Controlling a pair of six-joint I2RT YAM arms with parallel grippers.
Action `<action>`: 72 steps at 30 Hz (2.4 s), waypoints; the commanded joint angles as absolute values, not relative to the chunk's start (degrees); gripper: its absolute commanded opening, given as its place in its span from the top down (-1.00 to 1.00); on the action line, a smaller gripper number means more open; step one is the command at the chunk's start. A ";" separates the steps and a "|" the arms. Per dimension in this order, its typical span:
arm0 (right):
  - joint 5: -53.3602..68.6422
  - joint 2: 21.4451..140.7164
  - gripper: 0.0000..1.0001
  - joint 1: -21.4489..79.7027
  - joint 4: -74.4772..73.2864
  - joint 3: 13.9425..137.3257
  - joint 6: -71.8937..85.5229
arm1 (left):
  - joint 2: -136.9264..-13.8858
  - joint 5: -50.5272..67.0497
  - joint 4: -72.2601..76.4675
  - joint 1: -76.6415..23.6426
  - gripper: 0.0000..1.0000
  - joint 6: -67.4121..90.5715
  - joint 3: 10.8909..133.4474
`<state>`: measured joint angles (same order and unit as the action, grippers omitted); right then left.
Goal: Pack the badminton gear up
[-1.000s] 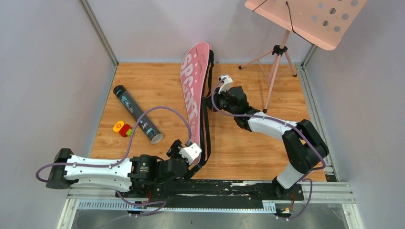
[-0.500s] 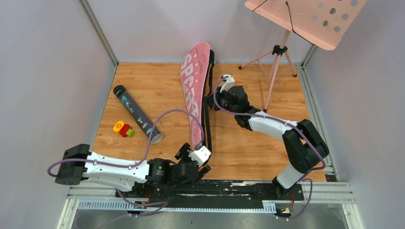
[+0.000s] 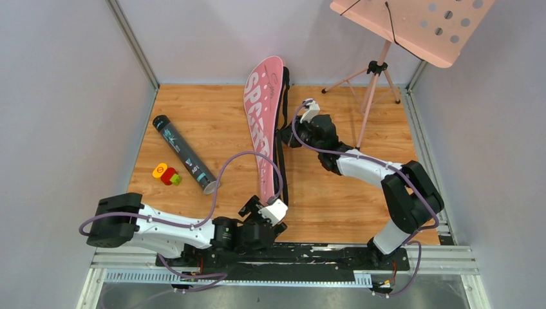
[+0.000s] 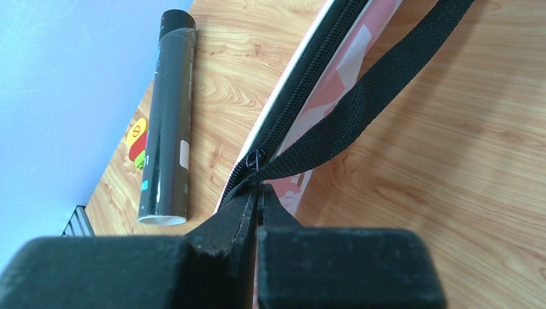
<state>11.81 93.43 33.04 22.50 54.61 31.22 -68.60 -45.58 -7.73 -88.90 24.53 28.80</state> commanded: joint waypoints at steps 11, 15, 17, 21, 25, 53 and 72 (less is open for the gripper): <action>16.80 90.40 1.00 31.46 32.20 52.82 31.13 | -62.28 -56.54 -10.68 -89.27 0.18 29.49 29.67; 24.24 90.09 1.00 31.52 34.91 49.60 25.33 | -55.82 -57.77 -11.30 -89.30 0.29 29.69 28.47; 28.54 89.62 1.00 31.55 37.05 47.75 23.78 | -52.40 -58.54 -10.38 -89.29 0.30 28.50 27.53; 33.04 86.79 1.00 32.60 40.37 44.14 19.11 | -49.73 -59.87 -9.63 -89.30 0.31 26.16 27.06; 36.17 82.45 1.00 33.32 40.46 41.77 14.46 | -49.59 -60.63 -11.53 -89.29 0.30 25.27 28.24; 36.19 64.17 1.00 56.97 13.07 38.11 -9.89 | -46.05 -55.79 -10.54 -83.10 0.26 16.27 35.38; 22.98 71.50 1.00 62.78 12.39 36.55 -8.35 | -46.00 -52.60 -11.62 -81.47 0.26 15.69 37.37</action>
